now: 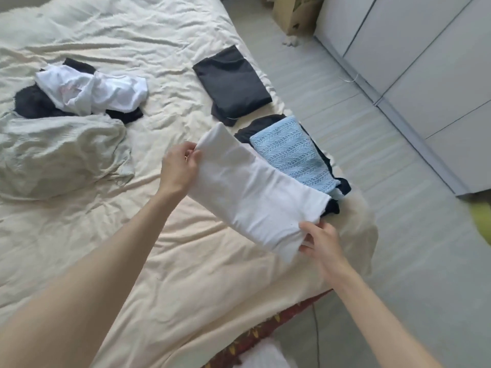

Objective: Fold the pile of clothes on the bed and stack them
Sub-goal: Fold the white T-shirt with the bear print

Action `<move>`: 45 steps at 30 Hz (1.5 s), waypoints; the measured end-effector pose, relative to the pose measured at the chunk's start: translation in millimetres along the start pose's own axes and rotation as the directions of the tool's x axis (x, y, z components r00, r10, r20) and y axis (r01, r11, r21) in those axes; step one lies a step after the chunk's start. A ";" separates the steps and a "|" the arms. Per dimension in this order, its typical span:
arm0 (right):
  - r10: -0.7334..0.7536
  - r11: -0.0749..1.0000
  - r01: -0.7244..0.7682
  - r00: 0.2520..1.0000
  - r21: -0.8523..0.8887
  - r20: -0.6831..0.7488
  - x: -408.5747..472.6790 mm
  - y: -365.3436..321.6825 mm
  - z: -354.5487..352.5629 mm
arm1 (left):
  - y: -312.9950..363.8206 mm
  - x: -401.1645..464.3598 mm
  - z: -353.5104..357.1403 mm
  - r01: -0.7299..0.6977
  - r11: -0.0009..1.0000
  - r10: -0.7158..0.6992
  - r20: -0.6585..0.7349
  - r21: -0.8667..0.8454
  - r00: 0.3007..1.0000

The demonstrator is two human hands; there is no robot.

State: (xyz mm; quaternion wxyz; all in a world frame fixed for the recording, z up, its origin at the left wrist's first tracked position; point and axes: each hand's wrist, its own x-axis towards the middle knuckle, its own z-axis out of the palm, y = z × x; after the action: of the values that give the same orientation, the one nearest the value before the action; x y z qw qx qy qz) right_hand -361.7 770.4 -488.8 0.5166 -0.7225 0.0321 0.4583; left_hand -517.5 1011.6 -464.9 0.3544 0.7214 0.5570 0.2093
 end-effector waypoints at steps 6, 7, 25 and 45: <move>0.014 0.964 -0.012 1.000 0.267 -0.006 45.9 -35.0 -38.4 | 90.2 68.2 84.3 -0.142 0.989 0.141 0.030 0.028 0.989; 0.018 0.953 -0.018 1.000 0.304 0.002 52.3 -36.3 -41.7 | 99.3 76.6 95.7 -0.151 0.988 0.149 0.034 0.042 0.988; -0.780 0.159 0.535 0.584 -0.830 0.227 118.0 -38.1 -20.7 | 64.3 77.6 218.3 -0.619 0.632 0.272 0.615 0.466 0.740; -0.277 0.017 0.401 0.882 -0.916 0.380 156.8 -26.8 -12.3 | 50.8 77.2 231.4 -0.606 0.641 0.199 0.660 0.471 0.724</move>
State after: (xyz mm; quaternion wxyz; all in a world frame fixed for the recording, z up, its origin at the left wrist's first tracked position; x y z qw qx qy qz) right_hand -249.4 840.3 -578.1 0.0019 -0.8410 -0.4755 0.2582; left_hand -300.5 1014.2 -587.2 0.1612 0.9354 0.2810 -0.1416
